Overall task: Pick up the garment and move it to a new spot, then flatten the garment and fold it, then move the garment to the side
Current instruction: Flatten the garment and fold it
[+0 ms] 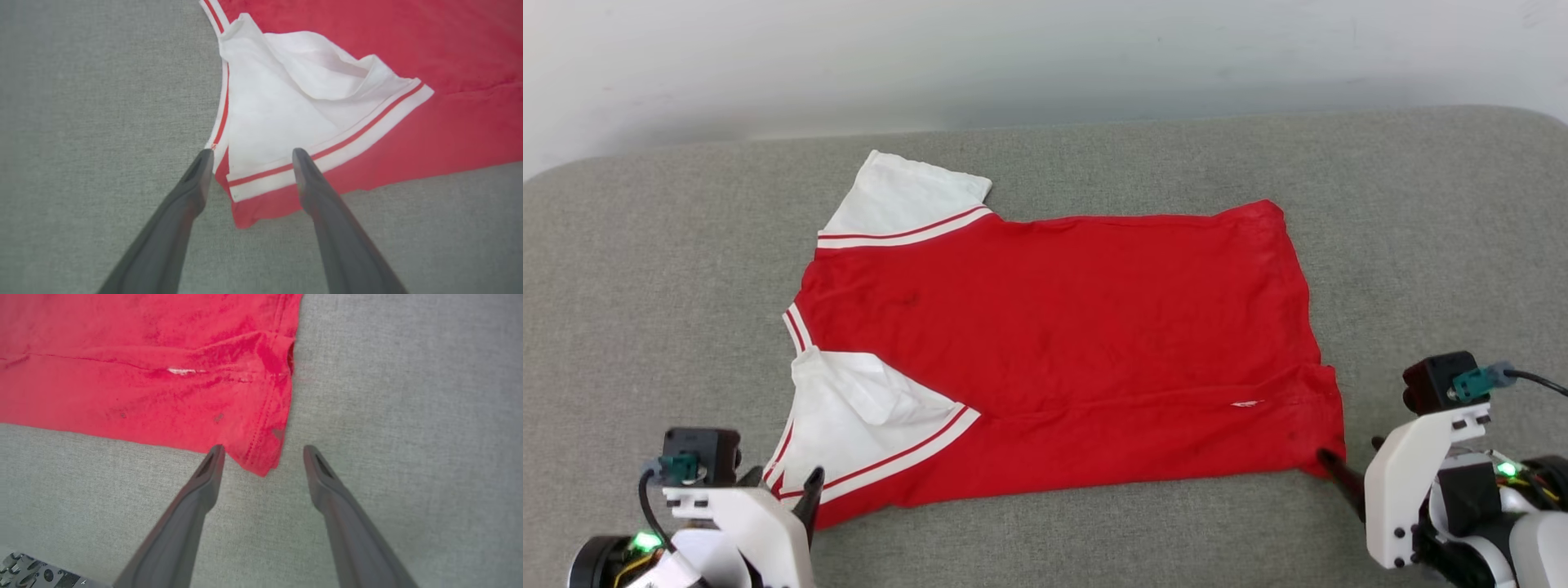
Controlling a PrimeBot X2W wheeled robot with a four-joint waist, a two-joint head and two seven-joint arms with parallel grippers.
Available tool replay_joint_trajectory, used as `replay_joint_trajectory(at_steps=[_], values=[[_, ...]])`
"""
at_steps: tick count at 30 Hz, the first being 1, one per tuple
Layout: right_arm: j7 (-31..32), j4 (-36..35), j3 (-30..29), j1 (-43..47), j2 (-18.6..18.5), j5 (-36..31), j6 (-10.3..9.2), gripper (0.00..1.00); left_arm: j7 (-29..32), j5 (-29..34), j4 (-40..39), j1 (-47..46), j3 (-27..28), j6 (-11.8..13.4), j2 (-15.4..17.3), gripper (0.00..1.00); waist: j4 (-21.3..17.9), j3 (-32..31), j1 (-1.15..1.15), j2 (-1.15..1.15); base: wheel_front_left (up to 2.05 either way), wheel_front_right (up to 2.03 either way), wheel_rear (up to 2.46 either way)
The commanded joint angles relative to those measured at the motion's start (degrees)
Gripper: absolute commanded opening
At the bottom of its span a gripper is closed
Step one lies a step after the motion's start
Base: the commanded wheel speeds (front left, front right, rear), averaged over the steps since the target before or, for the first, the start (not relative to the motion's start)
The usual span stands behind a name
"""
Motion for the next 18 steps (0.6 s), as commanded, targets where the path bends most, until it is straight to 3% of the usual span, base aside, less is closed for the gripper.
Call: replay_joint_trajectory(at_steps=[1, 10, 18], values=[[2.01, -2.23, -1.32, 1.81, 1.82, -0.65, -0.02, 1.00, 1.04, -0.29, -2.27, 2.14, 0.39, 1.87, 0.79, 1.00, -0.17, 0.34, 0.01, 0.00, 0.00, 0.00, 0.00], [6.93, -10.15, -4.79, 5.63, 6.17, -2.32, -0.02, 1.00, 3.90, -0.54, -4.72, 5.67, 0.86, 6.27, 2.31, 1.00, -0.67, 3.16, 0.01, 0.00, 0.00, 0.00, 0.00], [6.14, -12.60, -5.42, 5.25, 7.33, -2.26, -0.02, 1.00, 3.86, -2.11, -0.34, 5.26, 0.17, 4.97, 0.54, 1.00, -1.31, 5.51, 0.01, 0.00, 0.00, 0.00, 0.00]])
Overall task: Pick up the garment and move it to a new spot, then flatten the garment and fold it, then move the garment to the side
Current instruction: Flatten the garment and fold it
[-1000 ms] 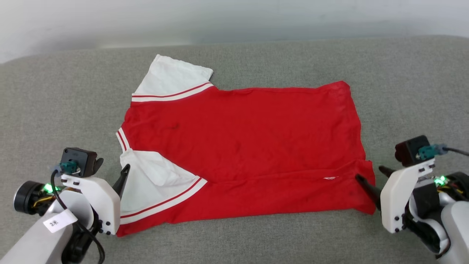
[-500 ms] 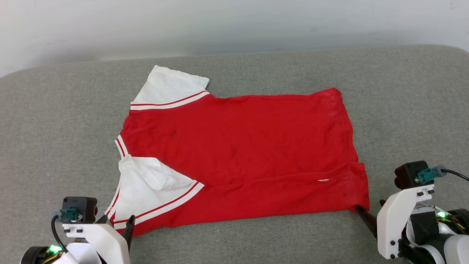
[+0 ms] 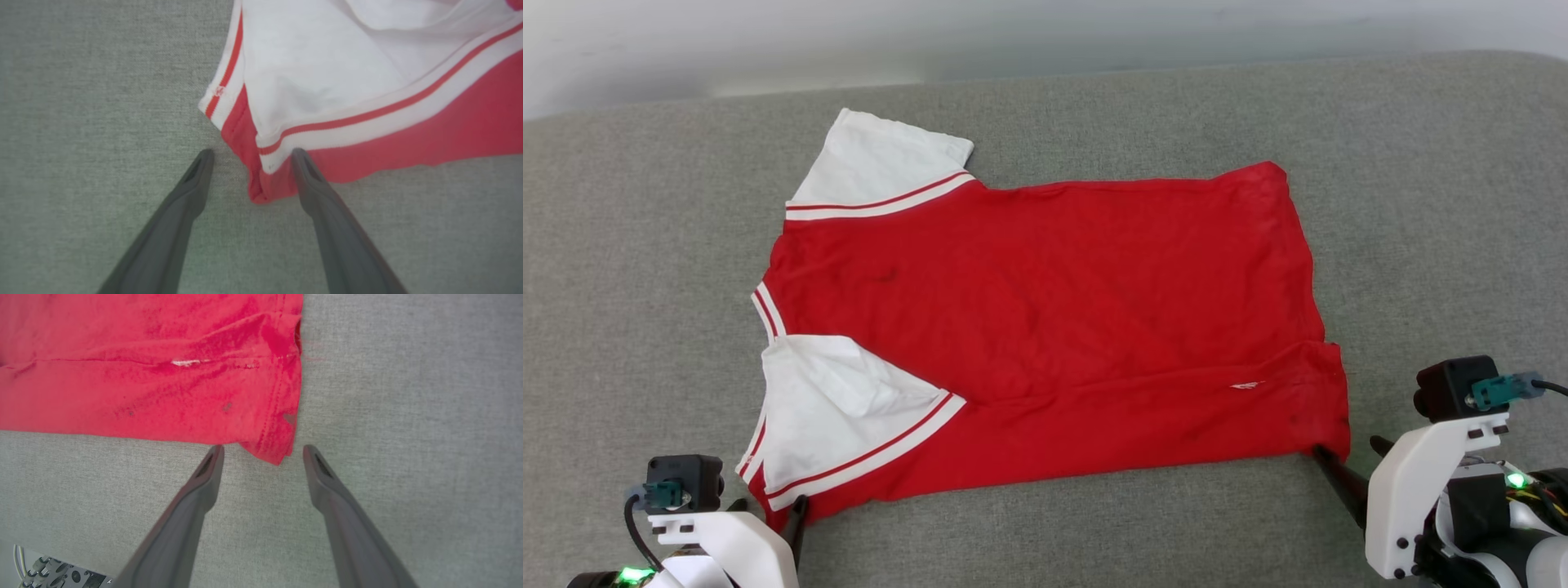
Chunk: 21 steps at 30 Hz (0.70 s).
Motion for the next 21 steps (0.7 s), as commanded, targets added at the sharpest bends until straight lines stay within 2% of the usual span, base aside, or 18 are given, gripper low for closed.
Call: replay_joint_trajectory(at_steps=[1, 3, 4, 6, 12, 21], values=[[-0.33, -0.67, -0.09, -0.24, 0.27, -0.22, -0.02, 1.00, 0.38, -0.29, 2.02, -0.09, -0.63, -0.26, -0.57, 1.00, -0.26, 0.75, 0.00, 0.00, 0.00, 0.00, 0.00], [-0.27, -1.01, -0.07, -0.48, 0.29, -0.29, -0.02, 1.00, 1.24, -1.31, 3.63, -0.10, -1.14, -1.13, -1.28, 1.00, -0.35, 1.24, 0.00, 0.00, 0.00, 0.00, 0.00], [-0.11, -1.32, -0.10, -0.62, 0.19, -0.26, -0.02, 1.00, 2.66, -2.46, 5.19, 0.47, -2.40, -2.60, -2.11, 0.01, -0.37, 1.53, 0.00, 0.00, 0.00, 0.00, 0.00], [-0.07, -1.54, -0.27, -0.88, -0.06, -0.33, -0.02, 1.00, 2.89, -2.93, 6.23, 0.50, -3.32, -3.95, -2.74, 0.00, -0.29, 1.56, 0.00, 0.00, 0.00, 0.00, 0.00], [-0.82, -0.48, -1.26, -1.79, -0.61, -2.22, -0.02, 1.00, -0.59, -1.94, 6.27, -1.04, -3.11, -5.76, -3.36, 0.00, 0.80, 0.08, 0.00, 0.00, 0.00, 0.00, 0.00], [0.76, 4.98, -1.58, -3.47, -0.60, -3.83, -0.02, 1.00, -4.80, 1.03, -0.14, -2.90, -1.02, -4.05, -1.93, 0.00, 3.17, -1.25, 0.00, 0.00, 0.00, 0.00, 0.00]])
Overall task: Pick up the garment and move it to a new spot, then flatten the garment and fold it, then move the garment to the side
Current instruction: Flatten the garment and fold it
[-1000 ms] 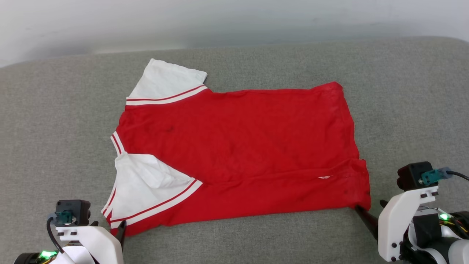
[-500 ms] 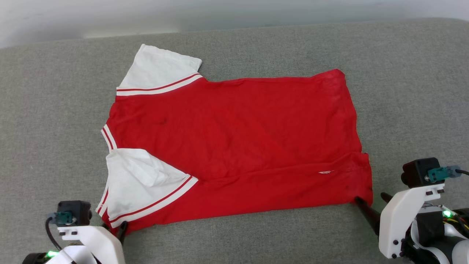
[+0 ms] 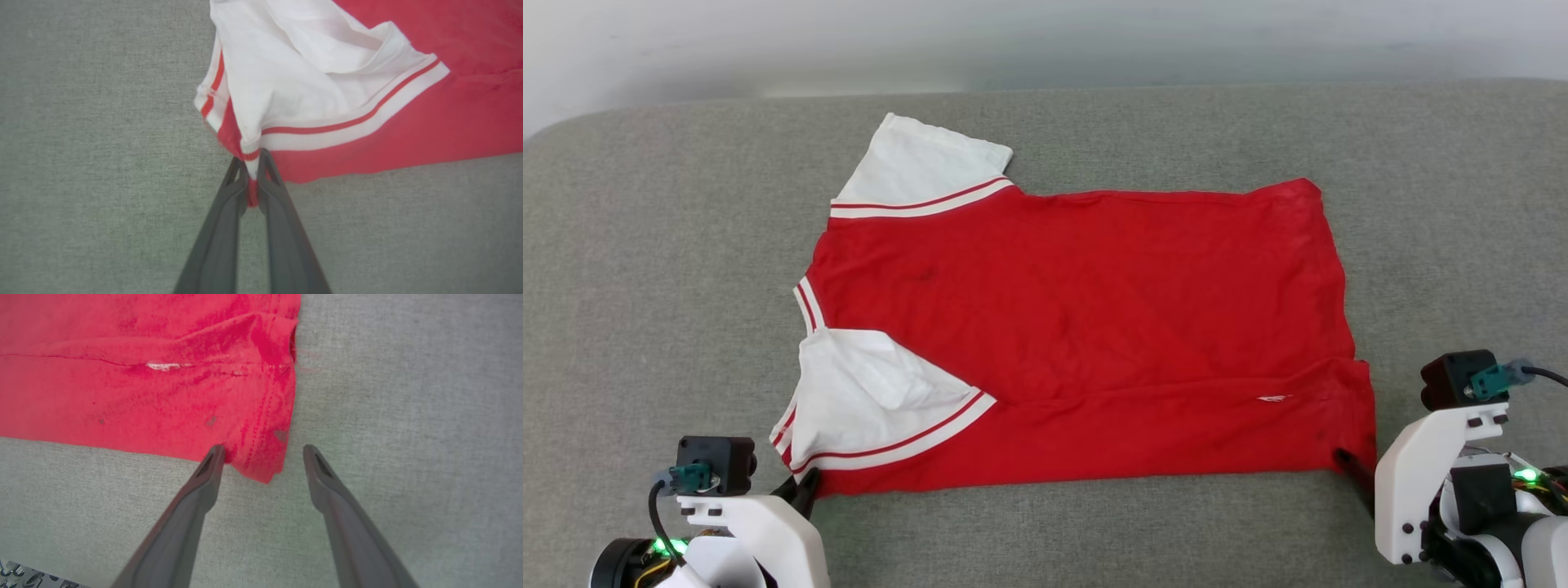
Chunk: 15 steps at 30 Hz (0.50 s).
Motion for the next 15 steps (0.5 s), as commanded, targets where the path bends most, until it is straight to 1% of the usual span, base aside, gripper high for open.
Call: replay_joint_trajectory(at_steps=[1, 7, 9, 15], values=[[0.26, 0.98, 0.02, -1.35, 0.15, -0.59, -0.02, 1.00, -0.23, 0.61, -1.28, -0.47, 0.01, 0.49, 0.46, 0.00, 0.56, -0.02, 0.00, 0.00, 0.00, 0.00, 0.00], [0.44, 5.95, -0.68, -2.79, -0.11, -2.70, -0.02, 1.00, 0.52, 2.56, -6.73, -1.14, -0.33, 1.97, 1.75, 0.00, 2.15, 1.28, 0.00, 0.00, 0.00, 0.00, 0.00], [0.92, 7.64, -0.54, -3.18, 0.25, -2.12, -0.02, 1.00, 0.60, 2.92, -7.76, -1.47, -0.45, 2.25, 1.94, 0.00, 2.55, 1.85, 0.00, 0.00, 0.00, 0.00, 0.00], [1.71, 11.78, 1.72, -2.86, -0.01, -1.63, -0.01, 1.00, 0.81, 3.26, -8.67, -1.55, -1.06, 1.90, 2.01, 0.00, 3.33, 3.44, 0.00, 0.00, 0.00, 0.00, 0.00]])
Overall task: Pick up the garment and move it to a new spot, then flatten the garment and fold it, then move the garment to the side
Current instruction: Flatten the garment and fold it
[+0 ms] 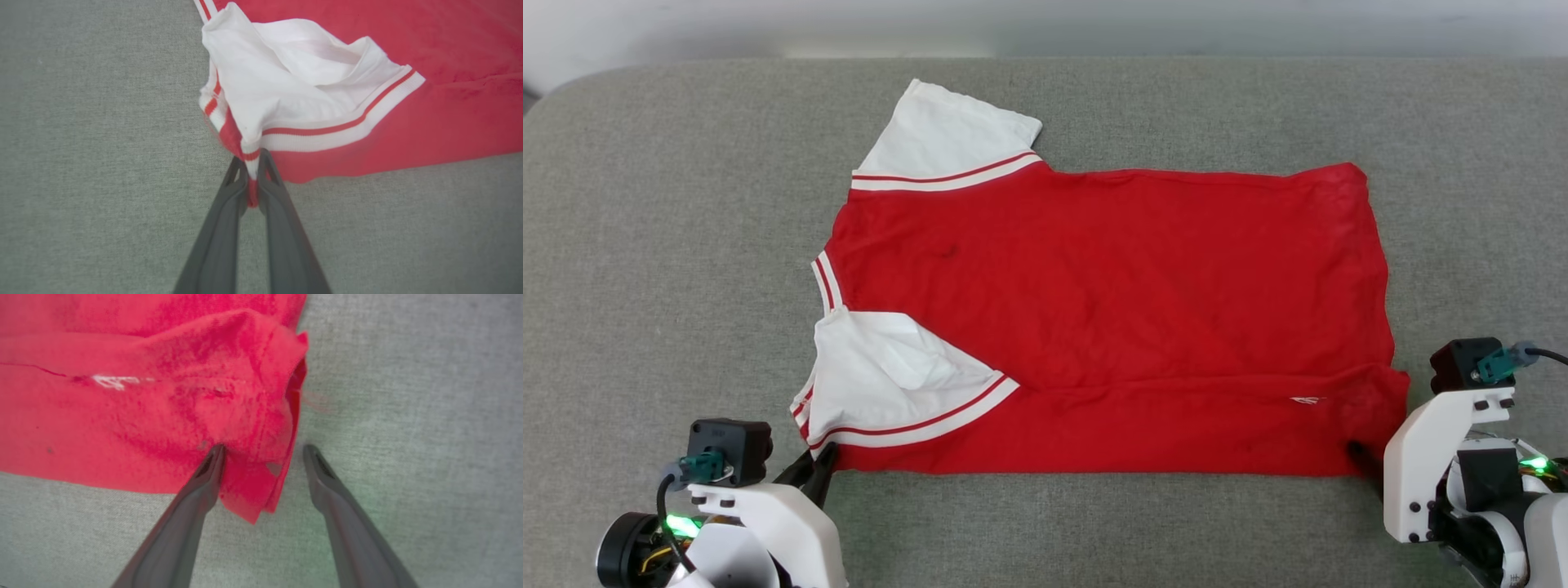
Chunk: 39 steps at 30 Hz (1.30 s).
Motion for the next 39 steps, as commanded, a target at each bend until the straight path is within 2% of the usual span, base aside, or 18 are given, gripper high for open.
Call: replay_joint_trajectory(at_steps=[1, 2, 3, 4, 15, 24, 26, 32, 39], values=[[1.04, 3.04, 1.71, 0.67, 0.78, 0.80, 0.01, 1.00, 0.08, 0.00, 0.04, -0.68, -0.22, -0.19, 0.04, 0.00, 0.24, 0.47, 0.00, 0.00, 0.00, 0.00, 0.00], [1.19, 3.70, 2.14, 0.75, 0.70, 1.08, 0.08, 0.59, 0.29, -0.15, 0.28, -0.66, -0.33, -0.34, 0.01, 0.00, 0.26, 0.59, 0.00, 0.00, 0.00, 0.00, 0.00], [1.11, 4.20, 2.47, 0.75, 0.45, 1.15, 0.07, 0.24, 0.40, -0.26, 0.57, -0.64, -0.42, -0.36, 0.05, 0.00, 0.25, 0.66, 0.00, 0.00, 0.00, 0.00, 0.00], [0.81, 4.64, 2.66, 0.74, 0.19, 1.25, 0.07, 0.00, 0.41, -0.32, 0.84, -0.66, -0.46, -0.46, 0.05, 0.00, 0.24, 0.66, 0.00, 0.00, 0.00, 0.00, 0.00], [0.29, 3.85, 2.19, 1.27, -5.05, 2.55, -0.05, 0.00, 2.15, -1.56, 4.10, 1.75, -1.37, -2.25, 2.27, 0.00, -1.16, -4.56, 0.00, 0.00, 0.00, 0.00, 0.00], [3.55, -4.54, 0.81, 7.26, -9.09, 6.53, -0.05, 0.00, 3.53, -1.71, 0.60, 7.90, -2.92, -1.29, 5.12, 0.00, -2.69, -9.13, 0.00, 0.00, 0.00, 0.00, 0.00], [5.37, -8.55, -0.76, 10.96, -10.06, 7.59, -0.05, 0.00, 3.68, -1.84, -1.44, 10.12, -3.92, -0.99, 5.21, 0.00, -2.99, -9.48, 0.00, 0.00, 0.00, 0.00, 0.00], [7.01, -10.79, -2.75, 14.92, -9.36, 7.35, -0.05, 0.00, 4.17, -2.41, 0.07, 10.95, -5.93, -2.12, 3.70, 0.00, -3.33, -9.78, 0.00, 0.00, 0.00, 0.00, 0.00], [5.63, -7.80, -2.29, 15.96, -8.28, 7.69, -0.04, 0.00, 4.80, -3.46, 4.25, 10.09, -7.73, -4.39, 1.92, 0.00, -3.44, -9.85, 0.00, 0.00, 0.00, 0.00, 0.00]])
